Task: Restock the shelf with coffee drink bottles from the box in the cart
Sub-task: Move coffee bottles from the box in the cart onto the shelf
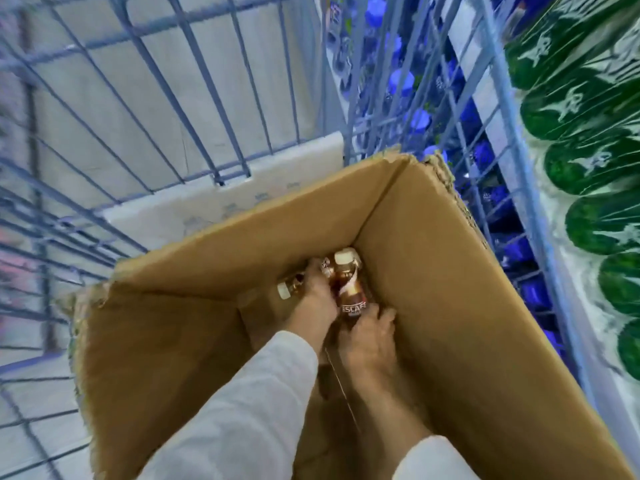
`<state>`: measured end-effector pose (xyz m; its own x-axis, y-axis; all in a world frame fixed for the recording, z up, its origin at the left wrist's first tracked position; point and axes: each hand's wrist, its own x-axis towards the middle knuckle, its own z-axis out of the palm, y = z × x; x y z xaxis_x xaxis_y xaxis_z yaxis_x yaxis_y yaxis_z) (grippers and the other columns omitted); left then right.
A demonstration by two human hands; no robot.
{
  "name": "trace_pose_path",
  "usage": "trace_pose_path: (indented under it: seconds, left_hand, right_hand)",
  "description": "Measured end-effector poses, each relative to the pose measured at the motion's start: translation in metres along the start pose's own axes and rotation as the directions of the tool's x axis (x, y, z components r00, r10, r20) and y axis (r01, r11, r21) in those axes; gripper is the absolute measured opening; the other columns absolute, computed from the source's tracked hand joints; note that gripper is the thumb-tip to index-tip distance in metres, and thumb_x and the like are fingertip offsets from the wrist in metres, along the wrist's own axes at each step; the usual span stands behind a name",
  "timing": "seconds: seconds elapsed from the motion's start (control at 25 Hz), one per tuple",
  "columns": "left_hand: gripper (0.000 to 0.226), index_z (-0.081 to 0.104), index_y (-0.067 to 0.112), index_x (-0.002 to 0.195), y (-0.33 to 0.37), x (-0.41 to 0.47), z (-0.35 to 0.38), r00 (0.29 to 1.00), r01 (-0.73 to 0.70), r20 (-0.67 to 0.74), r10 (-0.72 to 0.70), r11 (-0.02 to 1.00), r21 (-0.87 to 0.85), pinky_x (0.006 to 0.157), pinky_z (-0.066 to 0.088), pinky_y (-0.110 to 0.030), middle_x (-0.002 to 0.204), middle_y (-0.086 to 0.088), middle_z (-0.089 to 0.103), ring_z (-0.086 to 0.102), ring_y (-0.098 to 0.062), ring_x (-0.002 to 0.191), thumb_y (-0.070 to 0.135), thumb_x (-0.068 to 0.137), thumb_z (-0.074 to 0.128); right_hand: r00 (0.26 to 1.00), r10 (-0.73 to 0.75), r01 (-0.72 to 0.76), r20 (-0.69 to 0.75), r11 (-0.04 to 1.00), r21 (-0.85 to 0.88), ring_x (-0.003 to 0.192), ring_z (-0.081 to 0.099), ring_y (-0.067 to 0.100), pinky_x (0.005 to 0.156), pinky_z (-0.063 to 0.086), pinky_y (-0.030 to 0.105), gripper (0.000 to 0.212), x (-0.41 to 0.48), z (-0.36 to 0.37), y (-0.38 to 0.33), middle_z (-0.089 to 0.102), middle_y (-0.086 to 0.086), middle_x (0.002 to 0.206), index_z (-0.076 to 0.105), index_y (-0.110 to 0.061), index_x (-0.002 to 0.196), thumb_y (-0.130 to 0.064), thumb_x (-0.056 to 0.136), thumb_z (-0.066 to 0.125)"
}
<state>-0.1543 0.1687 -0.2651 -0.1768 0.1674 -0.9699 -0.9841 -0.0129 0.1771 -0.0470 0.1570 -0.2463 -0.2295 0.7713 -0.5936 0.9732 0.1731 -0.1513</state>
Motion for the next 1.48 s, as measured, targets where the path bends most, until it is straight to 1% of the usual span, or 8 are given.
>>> trace_pose_path:
  seconds: [0.16, 0.44, 0.64, 0.76, 0.88, 1.04, 1.24, 1.48]
  left_hand:
    - [0.034, 0.064, 0.012, 0.095, 0.003, 0.001, -0.003, 1.000, -0.009, -0.018, 0.009, 1.000, -0.029, 0.063, 0.050, -0.031, 0.059, -0.005, 0.070, 0.062, -0.020, 0.075, 0.038, 0.104, 0.045]
    - [0.049, 0.056, 0.011, 0.132, -0.012, -0.046, -0.031, 0.992, -0.044, -0.113, 0.050, 0.998, 0.053, 0.063, 0.050, -0.030, 0.114, -0.011, 0.070, 0.065, -0.019, 0.084, 0.042, 0.094, 0.061]
    - [0.060, 0.044, 0.018, 0.142, -0.022, -0.146, -0.052, 0.986, -0.142, -0.069, 0.151, 0.982, 0.125, 0.080, 0.055, -0.035, 0.125, -0.012, 0.066, 0.067, -0.024, 0.103, 0.027, 0.087, 0.069]
    - [0.066, 0.046, 0.025, 0.142, -0.015, -0.214, -0.074, 0.969, -0.248, 0.063, 0.240, 0.934, 0.256, 0.097, 0.054, -0.045, 0.124, -0.009, 0.068, 0.068, -0.024, 0.108, 0.031, 0.081, 0.070]
    - [0.057, 0.057, 0.026, 0.132, 0.000, -0.289, -0.090, 0.916, -0.388, 0.271, 0.297, 0.828, 0.404, 0.093, 0.056, -0.042, 0.118, -0.005, 0.072, 0.070, -0.022, 0.105, 0.036, 0.078, 0.070]
    - [0.038, 0.066, 0.018, 0.120, 0.005, -0.371, -0.098, 0.872, -0.419, 0.459, 0.168, 0.739, 0.527, 0.087, 0.054, -0.045, 0.097, -0.007, 0.073, 0.068, -0.027, 0.092, 0.031, 0.085, 0.070]
    - [0.041, 0.068, 0.023, 0.107, -0.030, -0.458, -0.091, 0.759, -0.530, 0.651, 0.017, 0.598, 0.602, 0.076, 0.055, -0.046, 0.089, -0.013, 0.068, 0.065, -0.034, 0.083, 0.043, 0.072, 0.075]
    - [0.047, 0.070, 0.019, 0.107, -0.141, -0.556, -0.116, 0.576, -0.656, 0.807, -0.131, 0.514, 0.552, 0.063, 0.054, -0.038, 0.082, -0.011, 0.064, 0.062, -0.030, 0.070, 0.032, 0.062, 0.076]
  right_hand:
    - [0.997, 0.037, -0.050, 0.066, 0.976, 0.210, 0.118, 0.056, 0.034, 0.090, 0.044, 0.037, 0.072, 0.008, 0.010, 0.008, 0.053, 0.012, 0.135, 0.032, -0.014, 0.147, -0.030, 0.088, 0.070]
    - [0.950, 0.101, -0.250, 0.294, 0.812, 0.528, 0.103, 0.063, 0.022, 0.084, 0.052, 0.036, 0.061, -0.050, -0.015, 0.024, 0.066, 0.003, 0.118, 0.051, -0.024, 0.130, -0.026, 0.074, 0.076]
    - [0.914, 0.126, -0.376, 0.385, 0.615, 0.693, 0.098, 0.066, 0.014, 0.086, 0.056, 0.036, 0.060, -0.148, -0.088, 0.036, 0.068, -0.006, 0.111, 0.054, -0.027, 0.125, -0.029, 0.072, 0.082]
    - [0.930, 0.108, -0.352, 0.353, 0.542, 0.763, 0.098, 0.069, 0.014, 0.094, 0.052, 0.040, 0.059, -0.202, -0.129, 0.044, 0.073, -0.008, 0.107, 0.061, -0.030, 0.116, -0.040, 0.063, 0.084]
    - [0.946, 0.054, -0.313, 0.319, 0.392, 0.865, 0.094, 0.075, 0.018, 0.097, 0.054, 0.044, 0.050, -0.256, -0.167, 0.050, 0.078, -0.003, 0.100, 0.069, -0.025, 0.113, -0.031, 0.067, 0.086]
    - [0.973, 0.037, -0.232, 0.229, 0.167, 0.958, 0.086, 0.075, 0.024, 0.079, 0.059, 0.036, 0.050, -0.324, -0.205, 0.067, 0.079, 0.004, 0.093, 0.069, -0.012, 0.111, -0.009, 0.064, 0.087]
    - [0.998, 0.042, -0.054, 0.056, -0.061, 0.997, 0.082, 0.072, 0.022, 0.071, 0.054, 0.035, 0.069, -0.402, -0.229, 0.109, 0.076, 0.008, 0.094, 0.069, -0.010, 0.114, -0.021, 0.048, 0.087]
    - [0.969, 0.186, 0.188, -0.163, -0.123, 0.975, 0.092, 0.070, 0.029, 0.084, 0.053, 0.045, 0.076, -0.518, -0.232, 0.194, 0.075, 0.010, 0.102, 0.066, -0.013, 0.115, -0.027, 0.046, 0.092]
